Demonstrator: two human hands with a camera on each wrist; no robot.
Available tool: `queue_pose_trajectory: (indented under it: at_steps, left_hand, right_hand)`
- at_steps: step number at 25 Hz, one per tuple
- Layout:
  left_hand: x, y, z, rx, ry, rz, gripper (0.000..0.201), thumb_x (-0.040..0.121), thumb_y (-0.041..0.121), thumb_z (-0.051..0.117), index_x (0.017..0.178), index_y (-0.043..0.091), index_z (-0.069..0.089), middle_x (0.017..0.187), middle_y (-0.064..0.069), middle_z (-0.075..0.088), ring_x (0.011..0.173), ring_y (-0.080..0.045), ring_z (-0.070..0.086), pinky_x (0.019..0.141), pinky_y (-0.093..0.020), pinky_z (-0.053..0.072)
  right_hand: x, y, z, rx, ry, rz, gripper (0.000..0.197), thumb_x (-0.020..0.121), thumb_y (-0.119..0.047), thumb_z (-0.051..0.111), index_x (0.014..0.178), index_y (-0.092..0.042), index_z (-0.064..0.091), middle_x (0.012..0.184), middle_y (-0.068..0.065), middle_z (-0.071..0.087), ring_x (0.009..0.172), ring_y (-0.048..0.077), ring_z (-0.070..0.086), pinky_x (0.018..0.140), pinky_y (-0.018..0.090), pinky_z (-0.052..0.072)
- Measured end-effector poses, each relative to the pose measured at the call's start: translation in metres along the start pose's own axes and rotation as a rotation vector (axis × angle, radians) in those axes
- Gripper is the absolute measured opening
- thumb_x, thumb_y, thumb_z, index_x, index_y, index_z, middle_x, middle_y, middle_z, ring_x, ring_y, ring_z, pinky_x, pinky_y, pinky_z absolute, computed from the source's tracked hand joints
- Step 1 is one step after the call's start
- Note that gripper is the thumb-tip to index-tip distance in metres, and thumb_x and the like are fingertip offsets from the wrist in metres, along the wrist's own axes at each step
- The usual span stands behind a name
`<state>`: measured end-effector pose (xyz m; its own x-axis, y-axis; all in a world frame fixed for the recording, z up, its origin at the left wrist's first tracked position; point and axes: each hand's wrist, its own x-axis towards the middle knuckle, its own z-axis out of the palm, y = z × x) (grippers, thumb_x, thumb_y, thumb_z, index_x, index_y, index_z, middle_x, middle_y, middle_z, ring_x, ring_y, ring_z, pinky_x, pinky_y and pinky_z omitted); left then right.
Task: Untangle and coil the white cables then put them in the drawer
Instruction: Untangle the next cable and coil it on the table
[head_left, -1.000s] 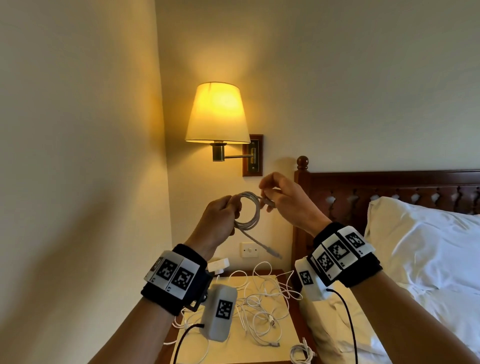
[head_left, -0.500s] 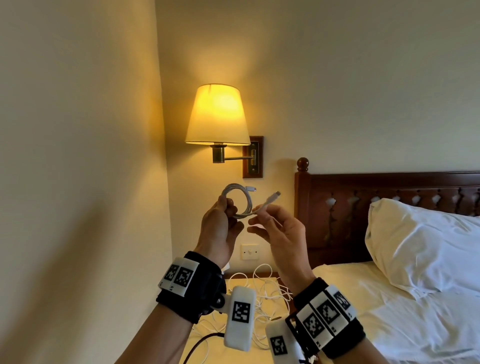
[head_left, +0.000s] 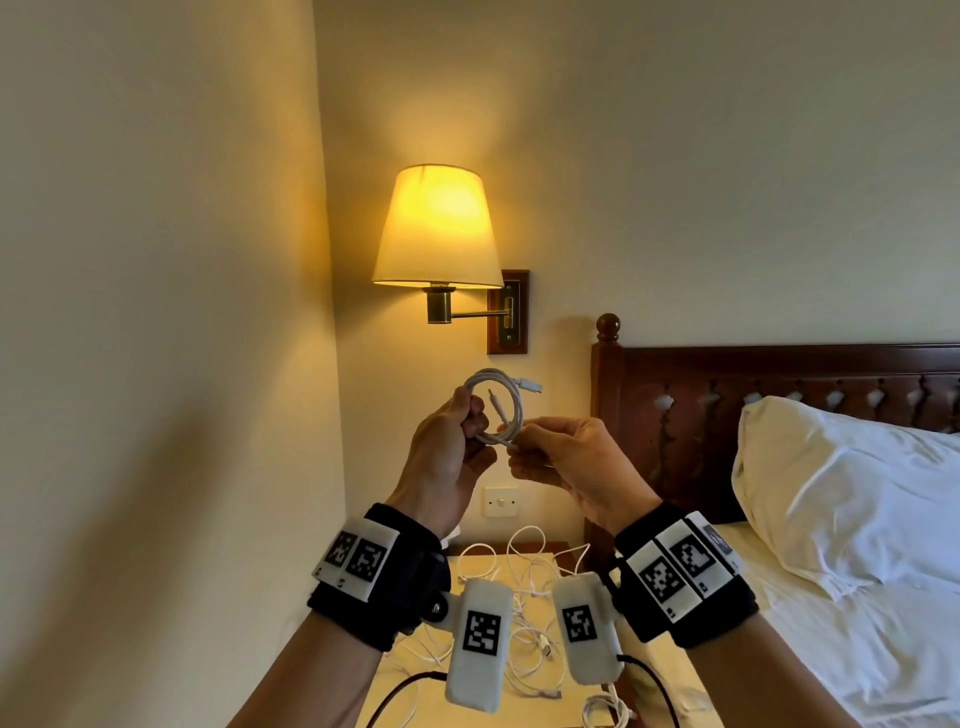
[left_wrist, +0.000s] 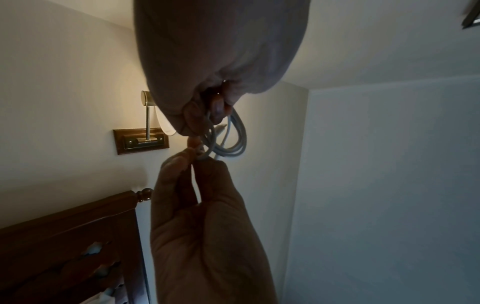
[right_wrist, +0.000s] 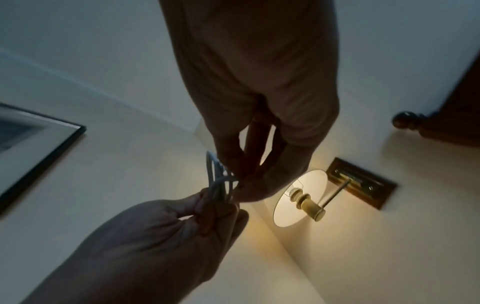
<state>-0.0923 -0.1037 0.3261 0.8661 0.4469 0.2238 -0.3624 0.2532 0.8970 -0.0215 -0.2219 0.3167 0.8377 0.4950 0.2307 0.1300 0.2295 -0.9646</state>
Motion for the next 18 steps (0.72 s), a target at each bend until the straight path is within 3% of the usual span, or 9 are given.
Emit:
queue_pose_trajectory:
  at_steps: [4, 6, 10, 14, 18]
  left_hand:
    - [0.001, -0.001, 0.000, 0.009, 0.036, -0.054, 0.031, 0.101, 0.032, 0.042, 0.082, 0.013, 0.055, 0.052, 0.004, 0.043, 0.058, -0.013, 0.038, 0.059, -0.027, 0.035]
    - [0.002, -0.005, -0.002, 0.043, 0.041, -0.066, 0.031, 0.101, 0.032, 0.044, 0.080, 0.013, 0.055, 0.053, 0.004, 0.042, 0.058, -0.013, 0.037, 0.056, -0.027, 0.034]
    - [0.005, -0.011, -0.002, 0.108, 0.052, -0.063, 0.030, 0.100, 0.033, 0.043, 0.083, 0.011, 0.055, 0.063, 0.000, 0.040, 0.060, -0.014, 0.036, 0.056, -0.028, 0.034]
    - [0.007, -0.014, -0.006, 0.108, 0.052, -0.071, 0.029, 0.100, 0.030, 0.044, 0.081, 0.011, 0.054, 0.064, -0.001, 0.039, 0.058, -0.014, 0.035, 0.054, -0.027, 0.034]
    - [0.009, -0.015, -0.008, 0.109, 0.030, -0.074, 0.028, 0.100, 0.030, 0.044, 0.082, 0.011, 0.054, 0.061, 0.000, 0.040, 0.056, -0.014, 0.035, 0.053, -0.026, 0.034]
  right_hand:
    - [-0.001, -0.002, -0.002, -0.170, -0.056, -0.177, 0.018, 0.095, -0.005, 0.056, 0.098, -0.003, 0.074, 0.091, 0.022, 0.071, 0.073, 0.020, 0.066, 0.069, 0.025, 0.059]
    - [-0.001, -0.001, -0.002, -0.189, -0.055, -0.227, 0.019, 0.095, -0.004, 0.056, 0.098, -0.007, 0.075, 0.097, 0.018, 0.072, 0.082, 0.020, 0.064, 0.073, 0.023, 0.057]
    - [0.003, 0.002, 0.001, -0.025, -0.028, -0.219, 0.020, 0.092, 0.000, 0.057, 0.107, -0.010, 0.065, 0.094, 0.012, 0.074, 0.093, 0.025, 0.067, 0.086, 0.033, 0.056]
    - [0.003, -0.002, 0.001, 0.102, -0.102, -0.213, 0.016, 0.098, 0.000, 0.043, 0.103, -0.011, 0.054, 0.092, 0.011, 0.073, 0.095, 0.024, 0.069, 0.083, 0.034, 0.054]
    - [0.002, -0.001, 0.000, -0.232, -0.126, -0.346, 0.028, 0.093, -0.006, 0.059, 0.113, -0.025, 0.061, 0.091, 0.009, 0.070, 0.093, 0.025, 0.068, 0.088, 0.037, 0.056]
